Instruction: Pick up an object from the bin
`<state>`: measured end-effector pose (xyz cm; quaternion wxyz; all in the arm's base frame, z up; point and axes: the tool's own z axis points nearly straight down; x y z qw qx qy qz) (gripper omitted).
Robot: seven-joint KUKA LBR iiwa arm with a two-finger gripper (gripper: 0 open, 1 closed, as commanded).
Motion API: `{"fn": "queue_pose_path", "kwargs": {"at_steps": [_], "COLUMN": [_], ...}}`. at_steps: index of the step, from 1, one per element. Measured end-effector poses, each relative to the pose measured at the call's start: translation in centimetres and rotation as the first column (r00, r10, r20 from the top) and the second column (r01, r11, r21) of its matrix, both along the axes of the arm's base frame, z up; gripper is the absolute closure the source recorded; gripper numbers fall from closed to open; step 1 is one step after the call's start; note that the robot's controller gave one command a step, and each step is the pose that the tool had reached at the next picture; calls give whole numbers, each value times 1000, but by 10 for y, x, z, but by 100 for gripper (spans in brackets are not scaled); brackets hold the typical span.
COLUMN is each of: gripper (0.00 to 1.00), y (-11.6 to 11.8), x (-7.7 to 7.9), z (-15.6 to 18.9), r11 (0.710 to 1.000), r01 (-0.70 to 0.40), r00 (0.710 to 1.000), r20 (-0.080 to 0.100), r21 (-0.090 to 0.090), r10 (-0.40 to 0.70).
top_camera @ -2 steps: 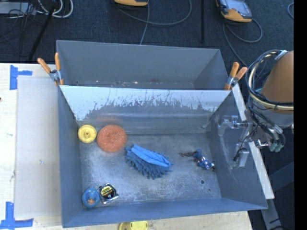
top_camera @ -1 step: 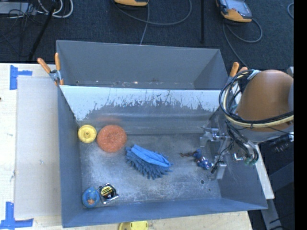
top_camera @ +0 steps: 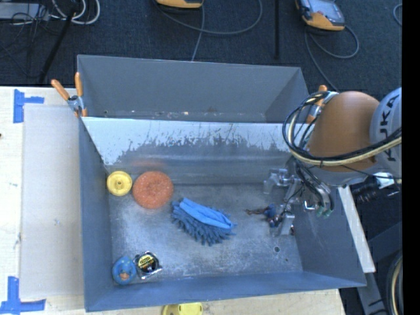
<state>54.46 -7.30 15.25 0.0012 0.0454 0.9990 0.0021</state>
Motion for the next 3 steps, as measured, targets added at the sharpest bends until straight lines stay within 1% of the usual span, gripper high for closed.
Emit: {"fn": "queue_pose_path", "kwargs": {"at_steps": [1, 2, 3], "gripper": [0, 0, 0], "y": [-1, 8, 8], "x": [1, -3, -12], "z": [-23, -29, -26], "r11": [1000, 1000, 998], "r01": [-5, -17, -55], "r00": [1000, 1000, 998], "r20": [-1, -3, -15], "r21": [-6, -5, 1], "r10": [5, 17, 55]}}
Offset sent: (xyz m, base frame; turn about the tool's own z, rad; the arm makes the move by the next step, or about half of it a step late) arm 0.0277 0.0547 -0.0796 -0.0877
